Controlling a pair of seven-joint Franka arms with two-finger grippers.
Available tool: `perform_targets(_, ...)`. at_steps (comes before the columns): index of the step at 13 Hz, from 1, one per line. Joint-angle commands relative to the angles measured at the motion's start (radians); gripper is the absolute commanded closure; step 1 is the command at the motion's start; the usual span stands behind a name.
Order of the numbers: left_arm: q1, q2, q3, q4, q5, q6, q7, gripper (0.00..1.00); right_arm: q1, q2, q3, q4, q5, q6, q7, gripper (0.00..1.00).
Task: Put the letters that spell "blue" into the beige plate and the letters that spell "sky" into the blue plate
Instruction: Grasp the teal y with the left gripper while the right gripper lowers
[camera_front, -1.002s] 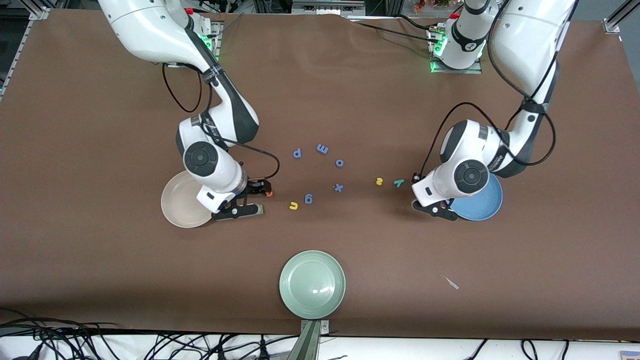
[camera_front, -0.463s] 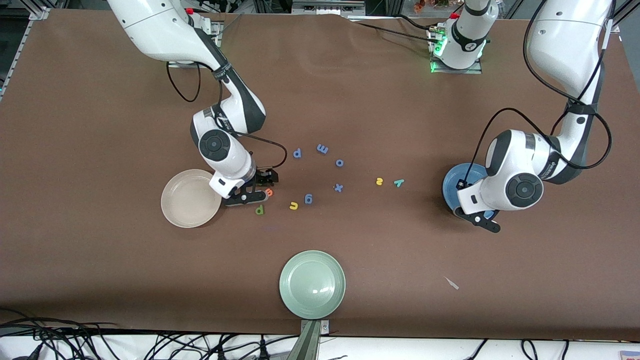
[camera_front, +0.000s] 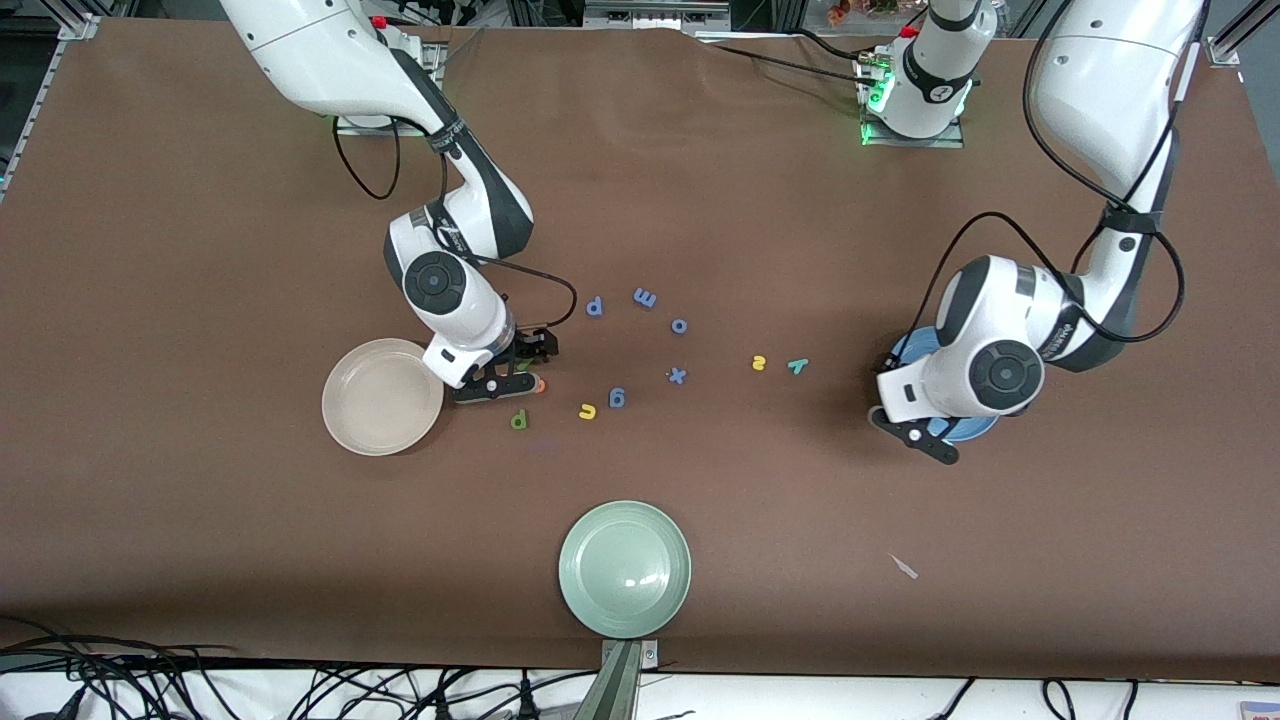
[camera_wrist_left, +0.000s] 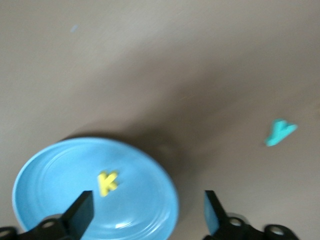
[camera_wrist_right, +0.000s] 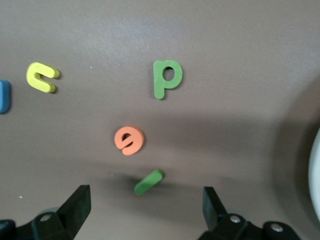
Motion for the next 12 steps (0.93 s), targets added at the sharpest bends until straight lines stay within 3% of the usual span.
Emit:
perform_targets(1,-0.010,0.006,-0.053,0.012,-0.004,0.011,0.011,0.00,-0.001,-0.031,0.002,-0.044,-0.029,0.021,0.016,0.01)
perform_targets(4,-0.089,0.052,-0.064,-0.017,0.003,0.107,0.002,0.00,-0.002,-0.030,0.002,-0.087,-0.030,0.097,0.019,0.01)
perform_targets(7,-0.119,0.061,-0.064,-0.104,0.005,0.215,0.002,0.01,-0.001,-0.027,0.002,-0.110,-0.030,0.128,0.022,0.01)
perform_targets(10,-0.117,0.061,-0.064,-0.205,0.007,0.372,0.004,0.08,0.001,-0.041,0.003,-0.151,-0.031,0.143,0.030,0.01)
perform_targets(12,-0.113,0.055,-0.064,-0.213,0.007,0.376,0.011,0.14,0.001,-0.041,0.003,-0.167,-0.031,0.168,0.030,0.05)
